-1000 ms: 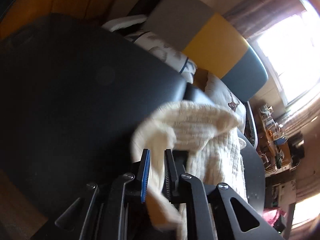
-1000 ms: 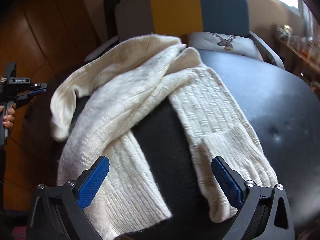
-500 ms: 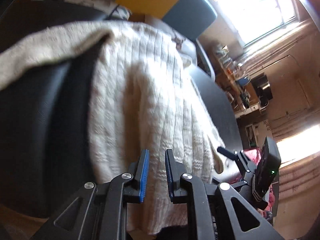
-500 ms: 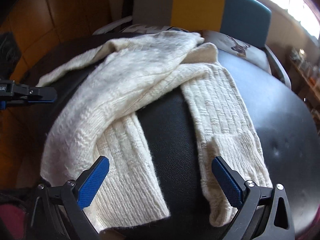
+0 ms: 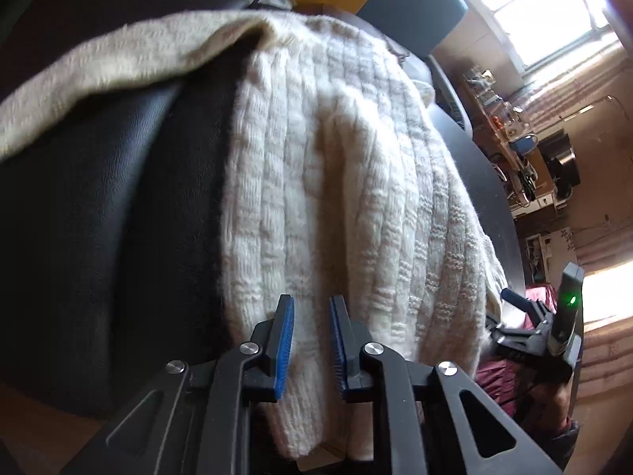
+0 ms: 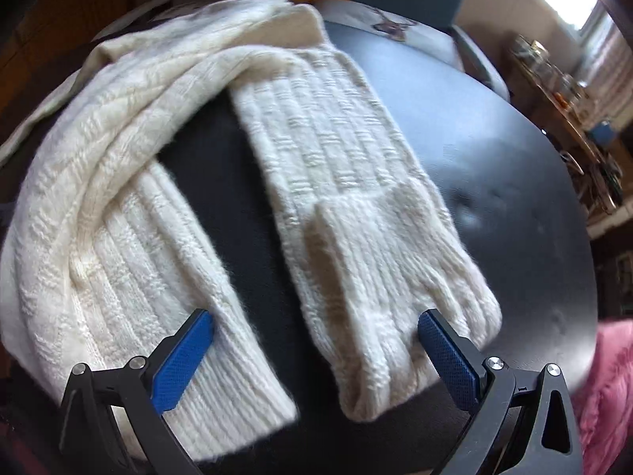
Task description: Fold clothes
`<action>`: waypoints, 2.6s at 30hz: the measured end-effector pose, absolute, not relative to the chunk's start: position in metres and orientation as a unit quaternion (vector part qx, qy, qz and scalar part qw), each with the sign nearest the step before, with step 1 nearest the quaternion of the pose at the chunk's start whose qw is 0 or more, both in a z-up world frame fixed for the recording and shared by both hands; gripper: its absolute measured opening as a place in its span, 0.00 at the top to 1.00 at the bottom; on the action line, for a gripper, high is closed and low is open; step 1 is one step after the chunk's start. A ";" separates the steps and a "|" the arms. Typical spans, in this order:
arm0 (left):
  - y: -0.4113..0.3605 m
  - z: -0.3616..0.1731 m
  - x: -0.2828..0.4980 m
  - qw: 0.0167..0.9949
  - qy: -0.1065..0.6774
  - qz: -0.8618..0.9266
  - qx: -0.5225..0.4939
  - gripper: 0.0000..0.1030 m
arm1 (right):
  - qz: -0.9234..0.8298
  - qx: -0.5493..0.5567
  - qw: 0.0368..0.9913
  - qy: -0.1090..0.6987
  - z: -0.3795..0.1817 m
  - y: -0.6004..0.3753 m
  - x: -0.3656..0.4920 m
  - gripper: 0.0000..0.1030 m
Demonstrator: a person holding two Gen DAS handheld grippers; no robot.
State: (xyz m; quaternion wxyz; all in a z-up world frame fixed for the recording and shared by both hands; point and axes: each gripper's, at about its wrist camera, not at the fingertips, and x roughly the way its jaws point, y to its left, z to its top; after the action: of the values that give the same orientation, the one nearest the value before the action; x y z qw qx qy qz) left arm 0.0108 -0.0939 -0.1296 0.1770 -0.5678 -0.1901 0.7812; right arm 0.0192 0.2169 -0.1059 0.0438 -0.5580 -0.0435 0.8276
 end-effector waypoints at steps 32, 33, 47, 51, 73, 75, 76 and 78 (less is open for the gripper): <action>-0.330 -0.069 0.039 -0.123 -0.241 0.852 -0.447 0.79 | 0.873 -0.476 -0.067 0.090 -0.070 0.216 -0.044 0.00; -0.351 -0.072 0.045 -0.151 -0.247 0.846 -0.447 0.77 | 0.874 -0.471 -0.090 0.083 -0.068 0.198 -0.045 0.00; -0.403 -0.143 -0.001 -0.172 -0.300 0.803 -0.486 0.70 | 0.845 -0.477 -0.241 -0.008 -0.066 0.018 -0.087 0.00; -0.387 -0.141 -0.014 -0.205 -0.250 0.809 -0.490 0.68 | 0.839 -0.487 -0.242 -0.008 -0.072 0.009 -0.100 0.00; -0.440 -0.130 -0.077 -0.324 -0.191 0.785 -0.492 0.89 | 0.806 -0.525 -0.200 0.185 -0.118 0.071 -0.202 0.00; -0.448 -0.115 -0.066 -0.338 -0.212 0.782 -0.480 0.86 | 0.811 -0.501 -0.213 0.214 -0.104 0.096 -0.195 0.00; -0.449 -0.106 -0.058 -0.342 -0.224 0.784 -0.467 0.85 | 0.814 -0.489 -0.214 0.229 -0.097 0.112 -0.192 0.00; -0.443 -0.086 -0.044 -0.340 -0.238 0.794 -0.444 0.85 | 0.824 -0.467 -0.202 0.250 -0.084 0.145 -0.185 0.00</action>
State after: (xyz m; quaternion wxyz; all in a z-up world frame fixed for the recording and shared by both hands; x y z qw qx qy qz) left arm -0.0436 -0.4429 -0.0855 -0.3398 -0.4439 -0.2381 0.7943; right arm -0.1849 0.1453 -0.0842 -0.2018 -0.4669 0.2502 0.8238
